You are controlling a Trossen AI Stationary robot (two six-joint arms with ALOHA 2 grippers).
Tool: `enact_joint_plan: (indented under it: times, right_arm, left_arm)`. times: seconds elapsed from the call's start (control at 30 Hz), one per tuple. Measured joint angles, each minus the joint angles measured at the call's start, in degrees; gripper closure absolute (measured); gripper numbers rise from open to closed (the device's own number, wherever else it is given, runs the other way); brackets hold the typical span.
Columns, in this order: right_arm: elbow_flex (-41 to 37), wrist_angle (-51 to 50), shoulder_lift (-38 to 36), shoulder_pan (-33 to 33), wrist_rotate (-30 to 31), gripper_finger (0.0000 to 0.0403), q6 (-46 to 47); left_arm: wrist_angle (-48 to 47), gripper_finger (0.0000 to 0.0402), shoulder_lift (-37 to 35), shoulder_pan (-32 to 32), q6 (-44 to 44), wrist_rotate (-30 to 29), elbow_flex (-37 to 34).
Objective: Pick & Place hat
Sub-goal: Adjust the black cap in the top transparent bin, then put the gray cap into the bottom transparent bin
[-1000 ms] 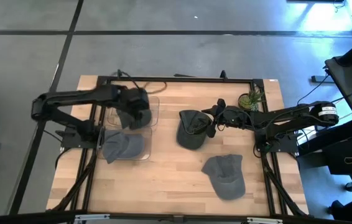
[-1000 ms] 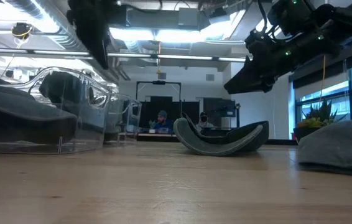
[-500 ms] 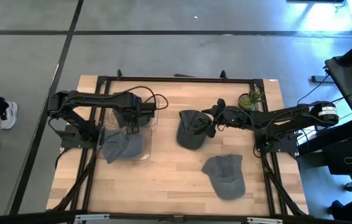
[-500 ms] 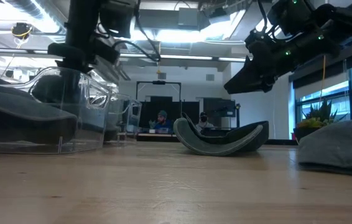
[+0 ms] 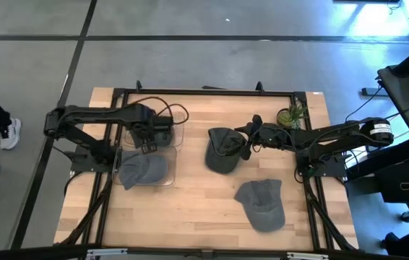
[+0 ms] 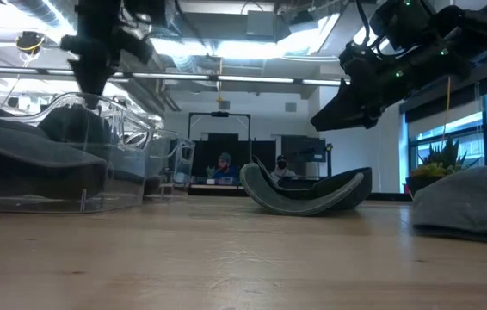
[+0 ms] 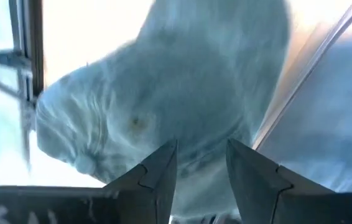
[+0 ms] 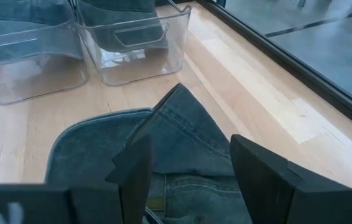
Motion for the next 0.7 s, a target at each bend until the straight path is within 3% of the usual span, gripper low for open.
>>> enact_joint_plan:
  times: [0.1, 0.33, 0.53, 0.7]
  right_arm:
    - [0.02, -0.52, 0.00, -0.02, -0.17, 0.0192, -0.08]
    - [2.28, -4.64, 0.00, 2.15, -7.58, 0.0192, -7.68]
    - [14.38, -32.67, 0.00, 6.05, -7.48, 0.0192, 1.61]
    - [18.70, -47.77, -0.02, 11.32, -7.70, 0.0192, 12.77]
  left_arm:
    - [7.74, 0.0272, -3.40, -0.69, -0.89, -0.32, -0.28]
    - [40.28, 0.0274, -10.03, -3.14, 5.72, 1.03, -6.43]
    - [66.55, 0.0274, -10.98, -4.73, 10.22, 1.07, -14.12]
    - [79.45, 0.0274, -10.25, -5.40, 10.69, 1.09, -18.57]
